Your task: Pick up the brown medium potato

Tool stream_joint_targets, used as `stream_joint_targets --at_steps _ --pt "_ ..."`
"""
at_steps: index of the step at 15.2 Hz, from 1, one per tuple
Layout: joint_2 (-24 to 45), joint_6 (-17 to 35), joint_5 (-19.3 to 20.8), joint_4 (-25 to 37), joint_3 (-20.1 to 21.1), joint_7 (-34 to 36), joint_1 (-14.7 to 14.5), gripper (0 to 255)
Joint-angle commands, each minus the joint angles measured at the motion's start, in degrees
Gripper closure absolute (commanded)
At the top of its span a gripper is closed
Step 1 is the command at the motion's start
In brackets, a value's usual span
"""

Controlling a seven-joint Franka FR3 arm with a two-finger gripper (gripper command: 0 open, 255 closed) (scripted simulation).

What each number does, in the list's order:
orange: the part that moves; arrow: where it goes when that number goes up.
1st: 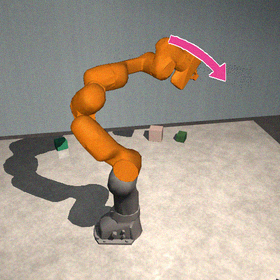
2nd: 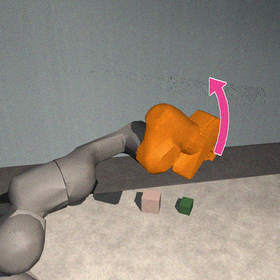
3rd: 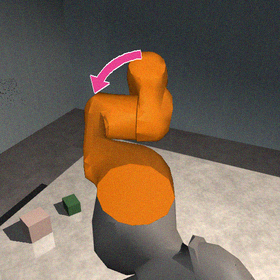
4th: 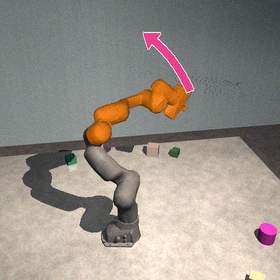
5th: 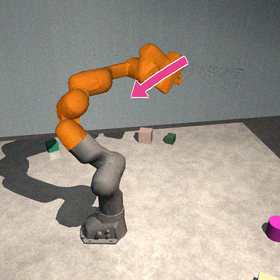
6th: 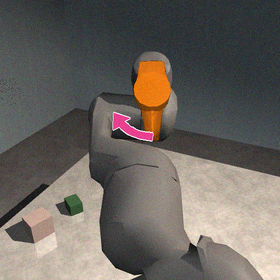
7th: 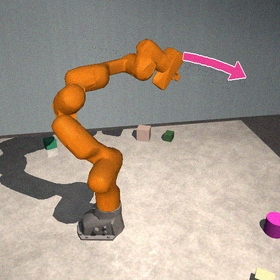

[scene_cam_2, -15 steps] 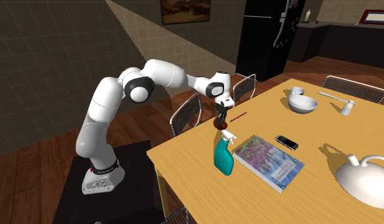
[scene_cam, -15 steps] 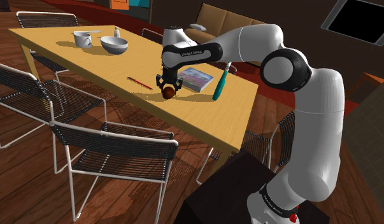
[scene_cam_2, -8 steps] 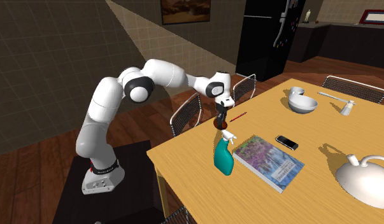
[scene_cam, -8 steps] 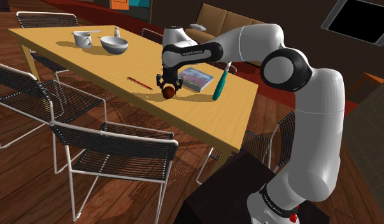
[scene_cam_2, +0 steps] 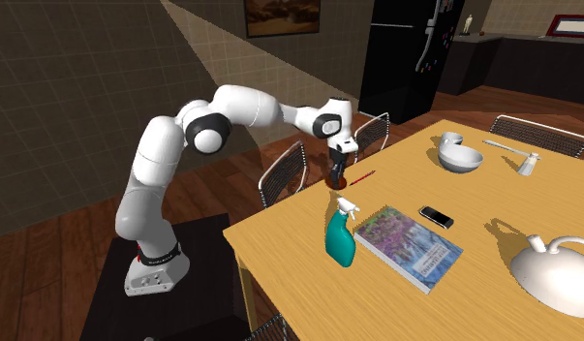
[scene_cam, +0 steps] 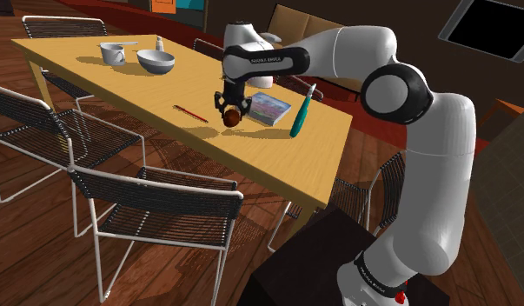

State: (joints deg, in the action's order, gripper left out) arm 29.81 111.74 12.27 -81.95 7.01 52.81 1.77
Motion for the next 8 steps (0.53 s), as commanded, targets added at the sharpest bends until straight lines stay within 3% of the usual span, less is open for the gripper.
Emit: stream_joint_targets --at_steps 1,8 --pt "-0.2 -1.4 -0.1 1.1 0.0 -0.3 0.0 255" --pt "-0.9 -4.9 -0.4 4.1 0.1 -0.8 -0.1 255"
